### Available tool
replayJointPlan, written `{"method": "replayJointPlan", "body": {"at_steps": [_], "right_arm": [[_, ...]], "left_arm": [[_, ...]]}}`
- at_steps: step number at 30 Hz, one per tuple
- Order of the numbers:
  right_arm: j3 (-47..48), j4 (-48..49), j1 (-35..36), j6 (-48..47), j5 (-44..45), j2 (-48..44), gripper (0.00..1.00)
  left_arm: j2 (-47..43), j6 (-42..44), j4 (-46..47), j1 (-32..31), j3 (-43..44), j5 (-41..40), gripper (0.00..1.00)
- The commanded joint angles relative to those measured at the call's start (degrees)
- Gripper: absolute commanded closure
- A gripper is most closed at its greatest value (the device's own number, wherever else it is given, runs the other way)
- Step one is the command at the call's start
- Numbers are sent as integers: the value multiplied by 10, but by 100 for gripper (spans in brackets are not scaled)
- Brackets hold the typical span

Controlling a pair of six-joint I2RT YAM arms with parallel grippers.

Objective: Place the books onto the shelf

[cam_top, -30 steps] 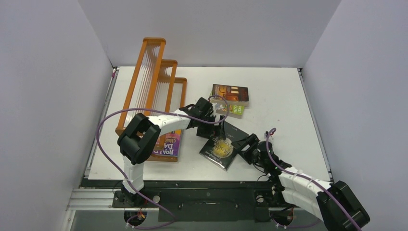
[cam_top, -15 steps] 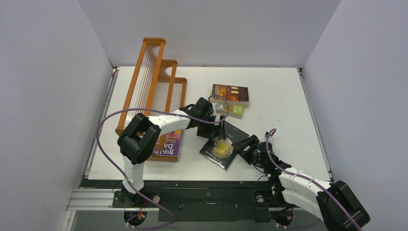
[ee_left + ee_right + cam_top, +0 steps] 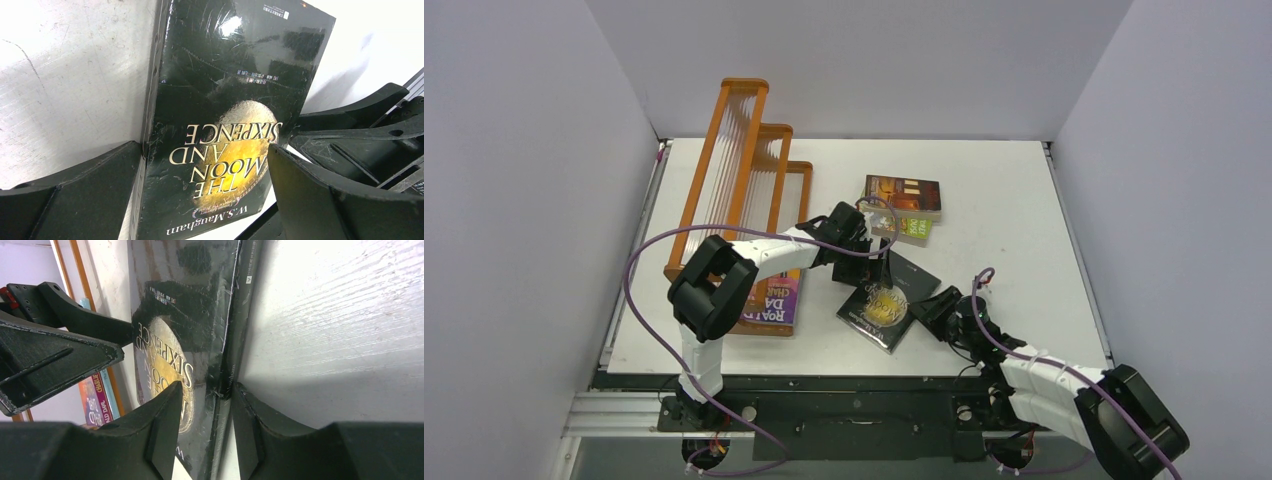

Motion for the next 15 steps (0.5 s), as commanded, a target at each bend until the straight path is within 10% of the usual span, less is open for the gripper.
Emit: {"method": "replayJointPlan", "body": {"at_steps": [1, 15], "right_arm": [[14, 107, 14, 8, -17, 1, 65], [17, 80, 14, 9, -11, -7, 62]], "left_arm": [[-18, -10, 24, -14, 6, 55, 4], [-25, -8, 16, -14, 6, 51, 4]]}}
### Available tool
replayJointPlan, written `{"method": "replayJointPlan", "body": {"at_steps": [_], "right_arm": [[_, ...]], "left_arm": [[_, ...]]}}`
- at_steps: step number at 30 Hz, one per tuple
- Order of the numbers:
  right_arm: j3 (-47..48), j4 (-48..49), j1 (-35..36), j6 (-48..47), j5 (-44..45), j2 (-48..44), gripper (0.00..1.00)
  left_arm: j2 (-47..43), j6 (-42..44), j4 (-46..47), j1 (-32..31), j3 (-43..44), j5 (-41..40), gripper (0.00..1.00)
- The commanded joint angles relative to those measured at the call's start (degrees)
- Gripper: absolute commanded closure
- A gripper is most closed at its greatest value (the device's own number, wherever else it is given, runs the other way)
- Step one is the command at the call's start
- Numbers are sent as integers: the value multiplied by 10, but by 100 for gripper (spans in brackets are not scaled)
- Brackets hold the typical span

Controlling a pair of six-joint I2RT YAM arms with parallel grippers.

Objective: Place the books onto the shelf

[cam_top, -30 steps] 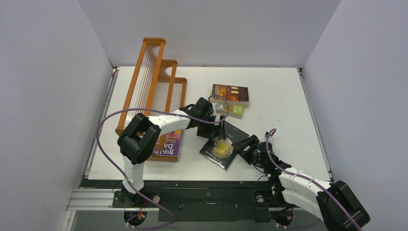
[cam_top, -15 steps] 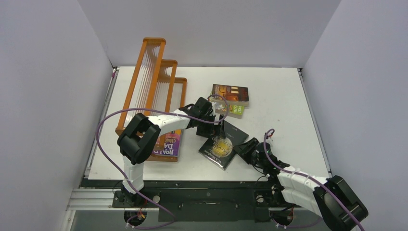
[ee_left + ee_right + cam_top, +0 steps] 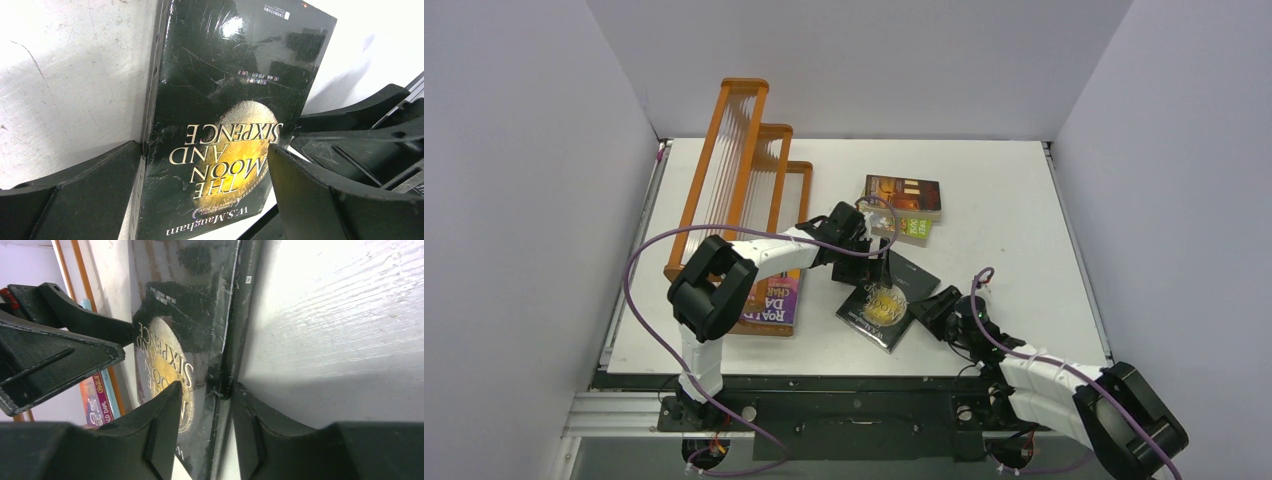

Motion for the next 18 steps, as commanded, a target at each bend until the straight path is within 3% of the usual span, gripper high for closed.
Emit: {"method": "replayJointPlan", "body": {"at_steps": [1, 5, 7, 11, 18], "right_arm": [[21, 54, 14, 4, -3, -33, 54], [31, -67, 19, -8, 45, -95, 41], [40, -163, 24, -7, 79, -127, 40], [47, -263, 54, 24, 146, -156, 40], [39, -246, 115, 83, 204, -102, 41]], "left_arm": [[-27, -7, 13, -15, 7, 54, 4], [-45, 2, -5, -15, 9, 30, 4], [-55, 7, -18, -15, 12, 10, 4], [-82, 13, -33, -23, 7, -63, 4], [-58, 11, -21, -25, -10, -82, 4]]}}
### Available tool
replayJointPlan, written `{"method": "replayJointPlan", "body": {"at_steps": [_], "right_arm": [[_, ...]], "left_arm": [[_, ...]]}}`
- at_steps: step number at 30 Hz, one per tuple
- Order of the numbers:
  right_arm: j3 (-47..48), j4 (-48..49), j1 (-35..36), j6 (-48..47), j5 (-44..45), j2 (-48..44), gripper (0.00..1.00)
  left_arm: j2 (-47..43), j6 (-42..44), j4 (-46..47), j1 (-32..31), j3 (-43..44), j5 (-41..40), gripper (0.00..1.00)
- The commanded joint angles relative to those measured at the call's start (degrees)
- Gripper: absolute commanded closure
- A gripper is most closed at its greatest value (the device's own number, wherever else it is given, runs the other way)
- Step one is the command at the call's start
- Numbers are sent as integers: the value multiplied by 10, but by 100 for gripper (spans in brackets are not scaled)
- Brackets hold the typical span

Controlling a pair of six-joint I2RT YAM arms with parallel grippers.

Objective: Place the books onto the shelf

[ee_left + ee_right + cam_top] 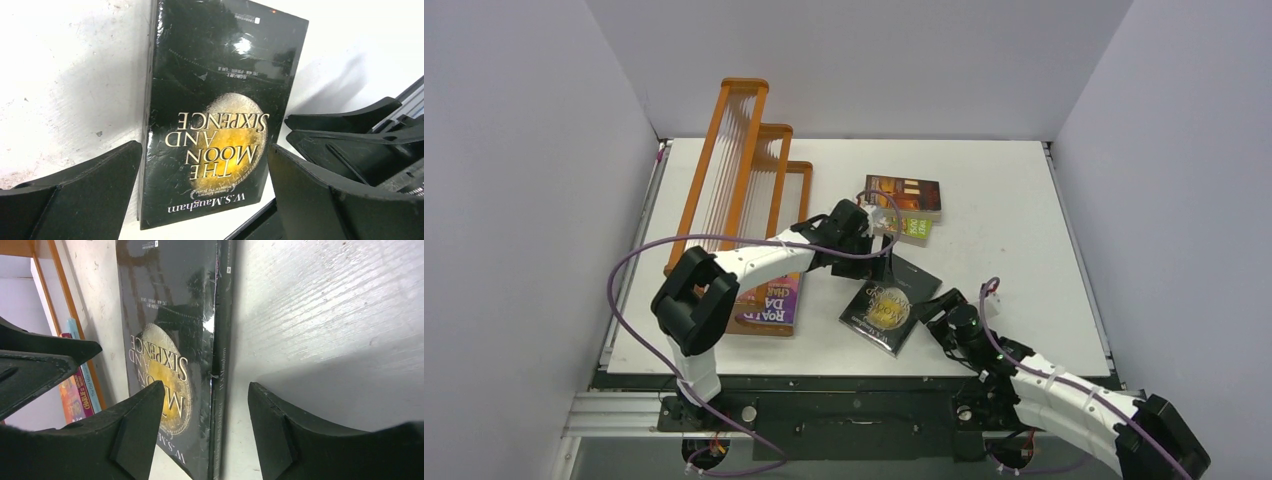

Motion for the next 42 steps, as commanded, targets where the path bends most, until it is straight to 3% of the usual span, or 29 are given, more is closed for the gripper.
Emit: {"method": "replayJointPlan", "body": {"at_steps": [1, 12, 18, 25, 32, 36, 39, 42], "right_arm": [[10, 0, 35, 35, 57, 52, 41], [-24, 368, 42, 52, -18, 220, 42], [-22, 463, 47, 9, -59, 229, 46], [-39, 491, 49, -4, -50, 193, 51], [-72, 598, 49, -13, -55, 181, 53], [-73, 574, 49, -29, -42, 152, 53], [-57, 482, 49, -45, -35, 115, 52], [-58, 459, 48, -42, -15, 87, 53]], "left_arm": [[15, 3, 15, -1, -13, -10, 4], [75, -9, 44, -1, -6, 76, 4], [76, -20, 56, -1, -2, 100, 4], [76, -20, 49, 0, 12, 108, 4], [73, -16, 42, 3, 23, 127, 4], [70, -8, 31, 4, 27, 130, 4], [66, -7, 28, 4, 25, 128, 4], [65, -8, 31, 4, 24, 130, 4]]}}
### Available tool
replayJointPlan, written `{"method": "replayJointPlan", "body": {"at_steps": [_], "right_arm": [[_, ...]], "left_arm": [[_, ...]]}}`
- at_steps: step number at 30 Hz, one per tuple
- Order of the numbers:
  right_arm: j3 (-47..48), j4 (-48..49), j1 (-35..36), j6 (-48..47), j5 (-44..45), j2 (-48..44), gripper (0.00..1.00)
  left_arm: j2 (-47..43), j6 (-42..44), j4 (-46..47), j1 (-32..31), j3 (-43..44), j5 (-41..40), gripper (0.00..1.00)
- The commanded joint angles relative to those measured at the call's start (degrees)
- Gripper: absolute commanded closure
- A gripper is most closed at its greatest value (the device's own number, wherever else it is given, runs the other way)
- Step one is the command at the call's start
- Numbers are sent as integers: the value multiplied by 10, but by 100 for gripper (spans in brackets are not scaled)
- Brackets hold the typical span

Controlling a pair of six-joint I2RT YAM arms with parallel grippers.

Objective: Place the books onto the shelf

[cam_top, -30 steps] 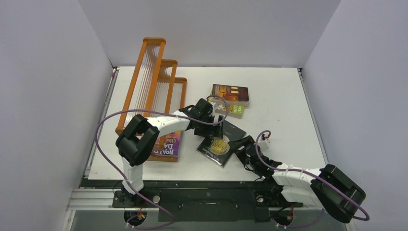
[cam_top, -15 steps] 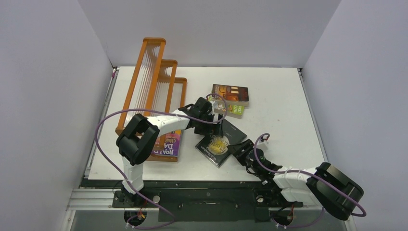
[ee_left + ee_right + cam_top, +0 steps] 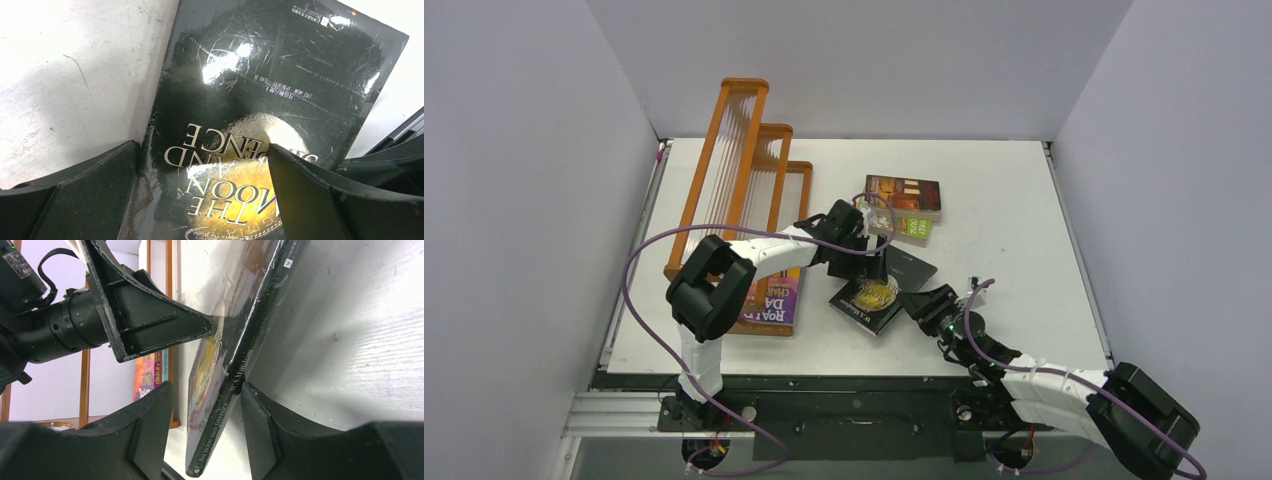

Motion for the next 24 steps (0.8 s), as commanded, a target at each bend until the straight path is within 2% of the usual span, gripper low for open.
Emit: {"method": "replayJointPlan", "body": {"at_steps": [1, 9, 11, 14, 18, 21, 24], "right_arm": [[9, 39, 7, -2, 5, -40, 53], [-1, 50, 5, 22, 11, -9, 55], [3, 35, 4, 36, 11, 11, 57], [32, -44, 2, 64, 20, 46, 60], [58, -116, 1, 73, 24, 73, 55], [57, -121, 1, 79, 21, 86, 50], [46, -97, 1, 83, 24, 86, 52]], "left_arm": [[0, -25, 6, -24, 20, 108, 4], [1, -36, 23, -24, 18, 124, 4], [-2, -40, 32, -24, 14, 131, 4], [-10, -47, 42, -25, 7, 136, 4], [-19, -60, 62, -28, -7, 142, 4], [-22, -59, 64, -33, -11, 136, 4], [-21, -55, 59, -34, -11, 132, 4]]}}
